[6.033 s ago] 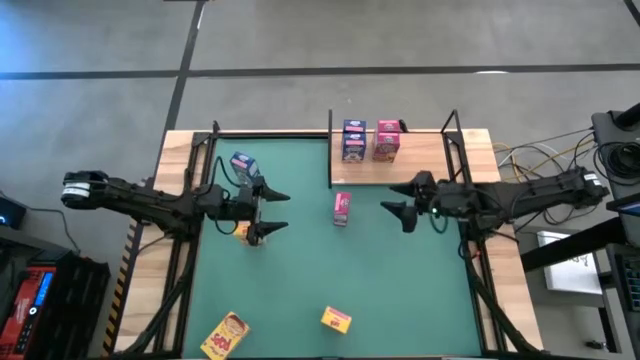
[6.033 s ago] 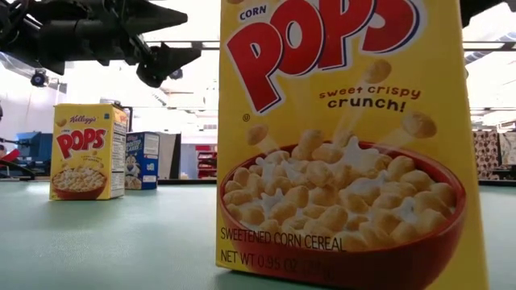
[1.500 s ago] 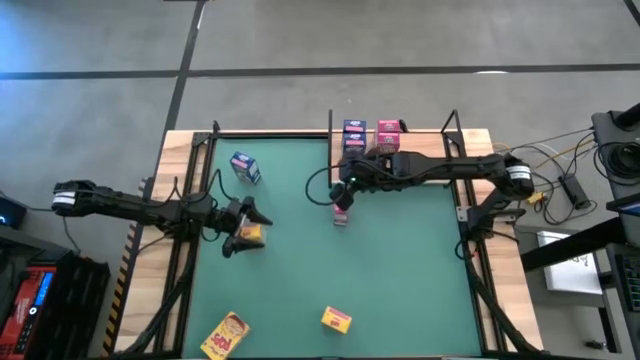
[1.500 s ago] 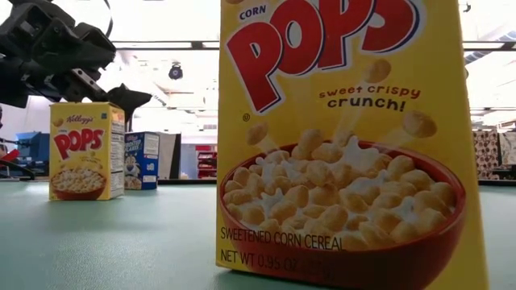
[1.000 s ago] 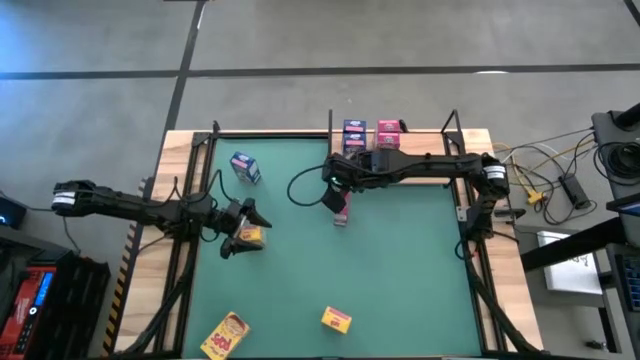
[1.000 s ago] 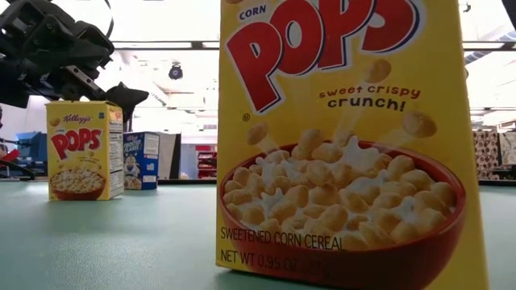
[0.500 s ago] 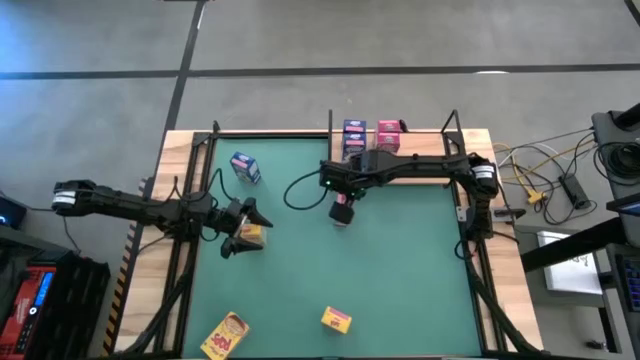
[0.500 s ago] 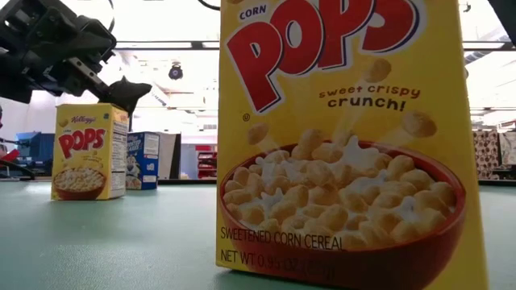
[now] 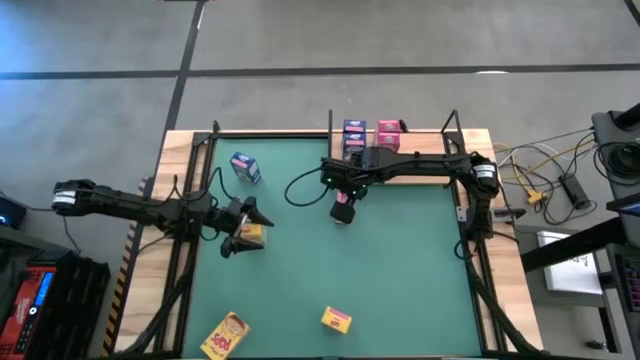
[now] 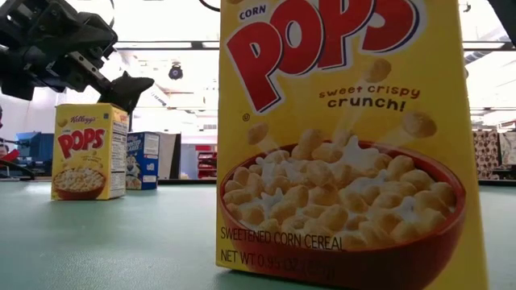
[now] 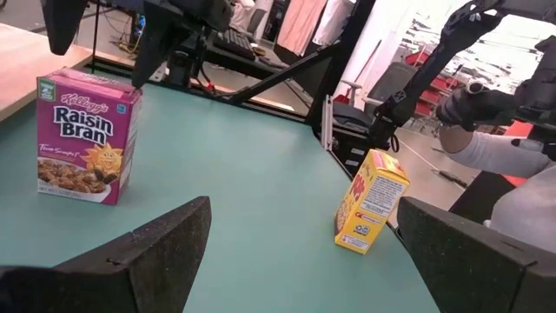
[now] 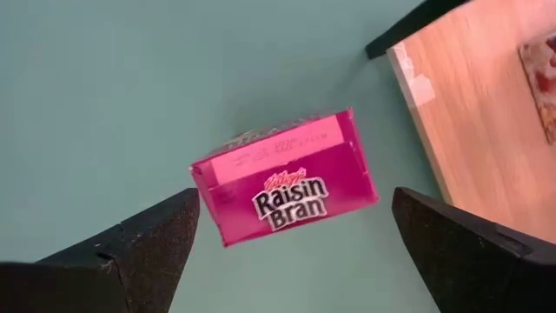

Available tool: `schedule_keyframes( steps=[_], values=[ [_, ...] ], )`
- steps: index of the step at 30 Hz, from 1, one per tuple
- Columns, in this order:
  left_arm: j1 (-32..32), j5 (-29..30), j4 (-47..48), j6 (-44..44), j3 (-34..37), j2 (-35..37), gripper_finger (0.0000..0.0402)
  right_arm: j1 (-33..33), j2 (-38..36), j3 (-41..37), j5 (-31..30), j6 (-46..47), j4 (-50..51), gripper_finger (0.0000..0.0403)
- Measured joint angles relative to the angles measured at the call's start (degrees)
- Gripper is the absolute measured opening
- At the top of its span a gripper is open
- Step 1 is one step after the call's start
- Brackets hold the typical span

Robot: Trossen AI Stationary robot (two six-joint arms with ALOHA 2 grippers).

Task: Stack cereal on shelf
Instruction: Put the pink cereal box on the shelf

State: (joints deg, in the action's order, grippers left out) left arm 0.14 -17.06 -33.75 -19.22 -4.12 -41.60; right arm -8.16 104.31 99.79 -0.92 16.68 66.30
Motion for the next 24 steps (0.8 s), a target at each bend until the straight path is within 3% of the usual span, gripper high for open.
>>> schedule_keyframes(
  steps=[13,24],
  values=[
    [0.0,0.0,-0.1,0.0,0.0,-0.1,0.0352,0.0,0.0,0.0,4.0,-9.7,-0.6,0.0371],
    [0.0,0.0,-0.1,0.0,0.0,-0.1,0.0352,-1.3,0.9,0.0,5.0,-12.1,-0.8,0.0400]
  ],
)
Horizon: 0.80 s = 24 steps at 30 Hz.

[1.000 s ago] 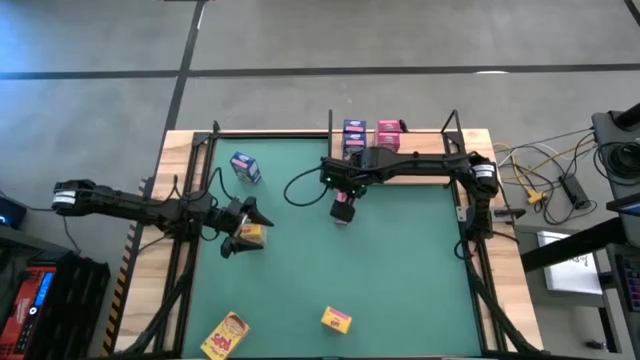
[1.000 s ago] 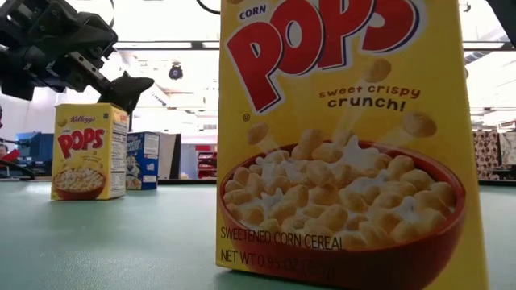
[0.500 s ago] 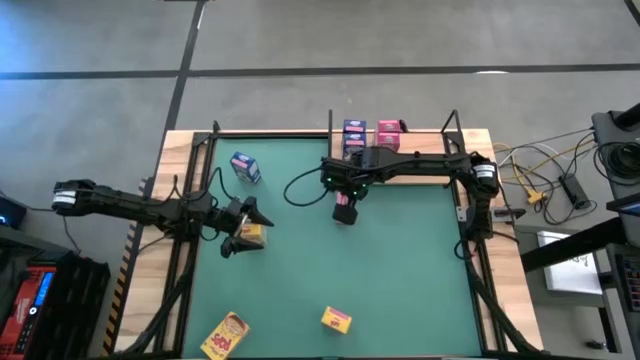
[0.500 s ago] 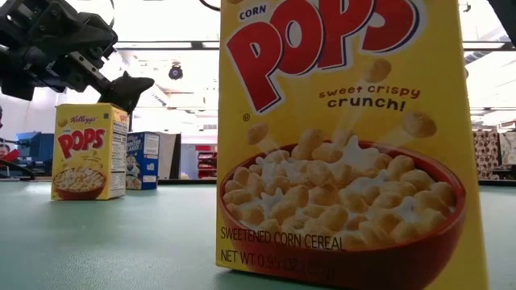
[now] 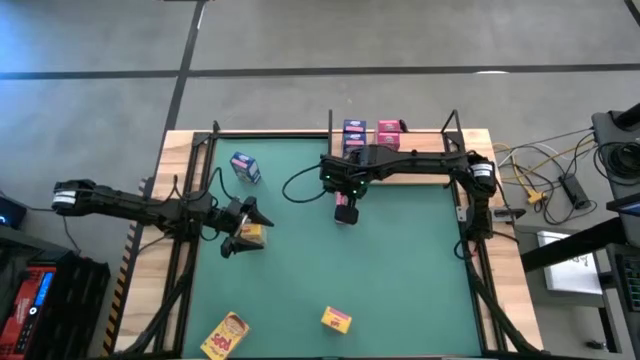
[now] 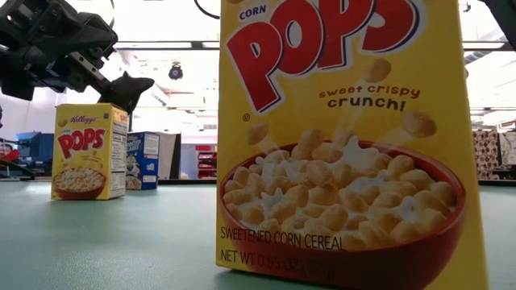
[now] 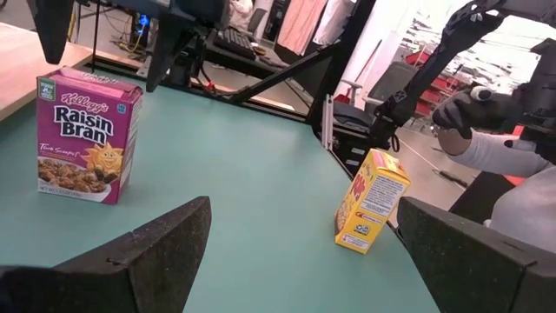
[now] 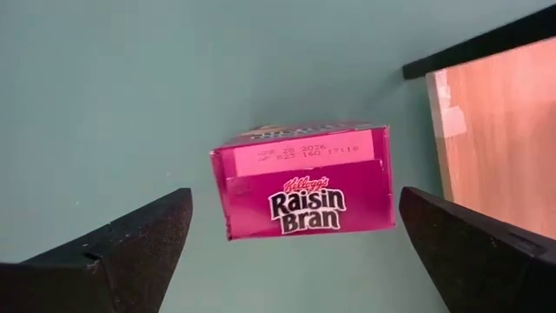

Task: Stack cereal on shelf
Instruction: Put the pink cereal box on the shelf

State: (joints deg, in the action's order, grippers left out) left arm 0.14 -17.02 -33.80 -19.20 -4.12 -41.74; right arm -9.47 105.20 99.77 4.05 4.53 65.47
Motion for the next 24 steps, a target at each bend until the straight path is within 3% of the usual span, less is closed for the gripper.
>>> schedule_keyframes(
  steps=[11,24],
  values=[
    [0.0,0.0,0.2,0.0,0.0,-0.3,0.0352,-1.6,1.8,-1.4,0.9,0.1,-1.6,0.0400],
    [0.0,0.0,0.0,0.0,0.0,-0.6,0.0352,-2.1,1.8,-4.8,-0.8,7.8,-5.0,0.0400]
  ],
)
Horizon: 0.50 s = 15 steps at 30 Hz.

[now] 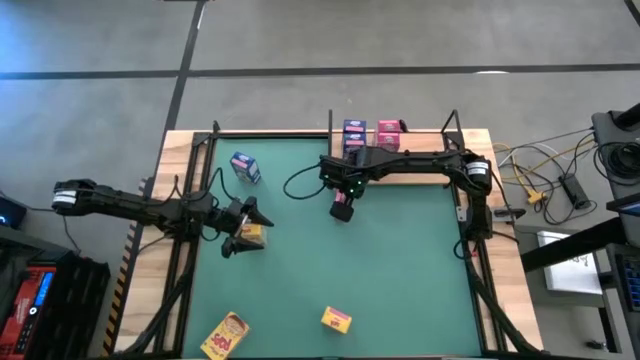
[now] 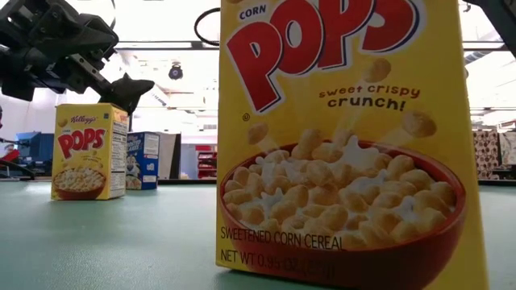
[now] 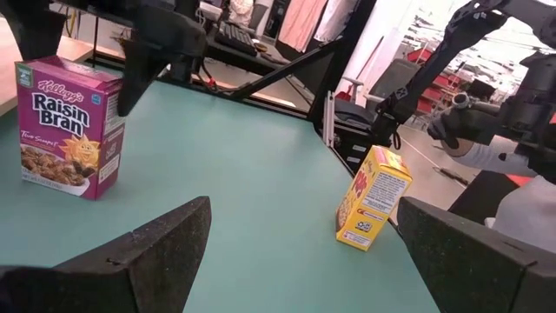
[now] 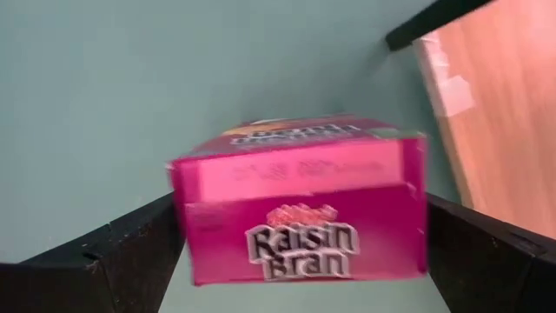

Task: Stack cereal on shelf
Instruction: Put the pink cereal box on the shelf

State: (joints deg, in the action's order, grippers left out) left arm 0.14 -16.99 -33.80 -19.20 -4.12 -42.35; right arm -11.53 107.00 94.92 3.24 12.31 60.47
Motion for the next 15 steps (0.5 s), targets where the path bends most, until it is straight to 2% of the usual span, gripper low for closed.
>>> schedule_keyframes(
  steps=[8,15],
  values=[
    [0.0,0.0,0.0,0.0,0.0,0.0,0.0352,0.0,0.0,-1.8,-0.3,2.1,-1.9,0.0396],
    [0.0,0.0,0.0,0.0,0.0,0.0,0.0352,-0.3,0.0,-2.1,-0.5,4.8,-2.9,0.0343]
  ],
)
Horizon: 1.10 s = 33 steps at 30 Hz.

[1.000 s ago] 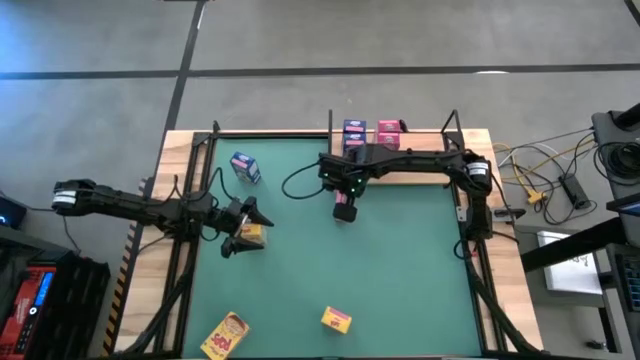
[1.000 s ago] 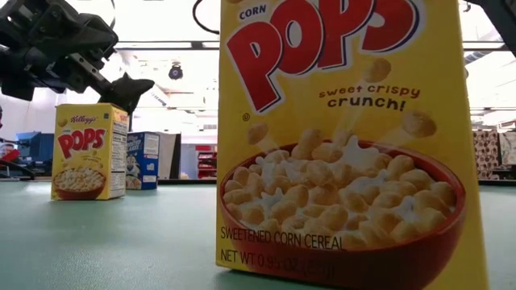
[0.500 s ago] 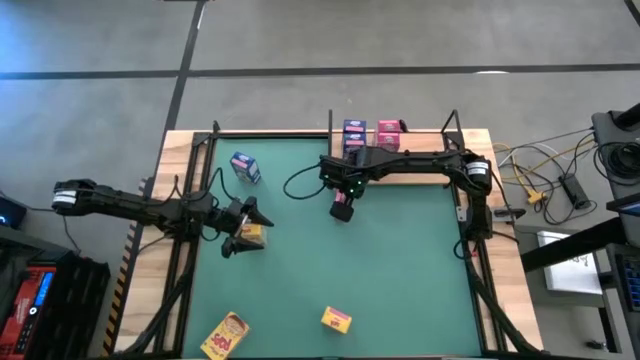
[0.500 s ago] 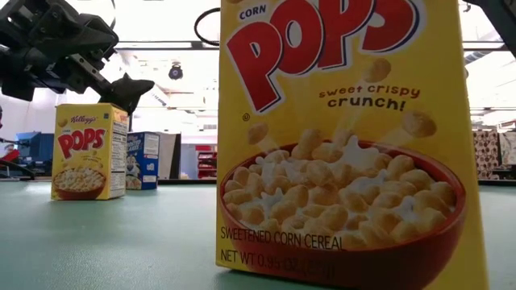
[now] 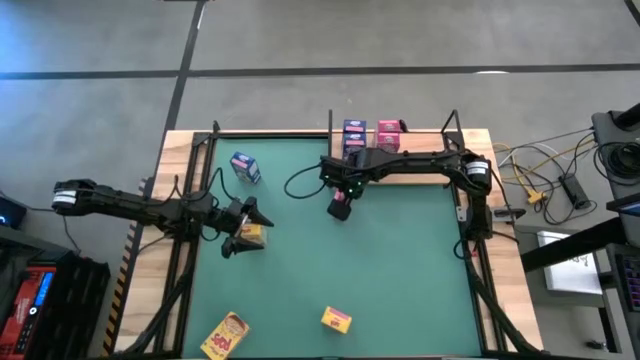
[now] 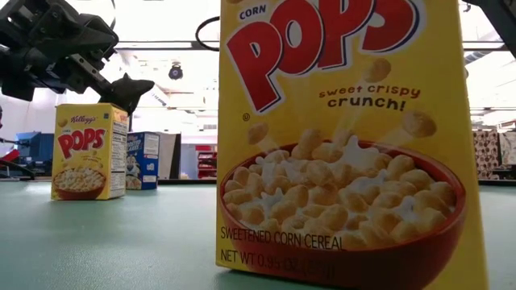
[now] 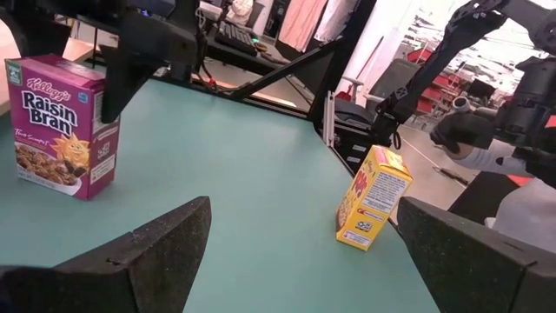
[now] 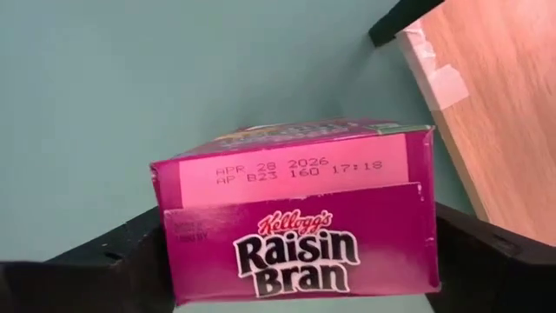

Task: Stack cereal on shelf
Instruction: Put the pink cereal box on the shelf

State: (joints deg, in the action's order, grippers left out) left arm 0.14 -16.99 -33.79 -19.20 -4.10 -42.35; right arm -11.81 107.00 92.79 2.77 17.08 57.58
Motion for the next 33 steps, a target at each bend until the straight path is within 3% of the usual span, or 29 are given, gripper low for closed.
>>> schedule_keyframes(
  steps=[6,20,33],
  values=[
    [0.0,0.0,0.0,0.0,0.0,0.0,0.0352,0.0,0.0,0.0,-0.2,6.1,-0.2,0.0314],
    [0.0,0.0,0.0,0.0,0.0,0.0,0.0352,0.7,0.0,3.4,-3.5,30.0,0.5,0.0317],
    [0.0,0.0,0.0,0.0,0.0,0.0,0.0352,1.0,-0.1,9.0,-5.4,44.1,19.4,0.0318]
  ],
)
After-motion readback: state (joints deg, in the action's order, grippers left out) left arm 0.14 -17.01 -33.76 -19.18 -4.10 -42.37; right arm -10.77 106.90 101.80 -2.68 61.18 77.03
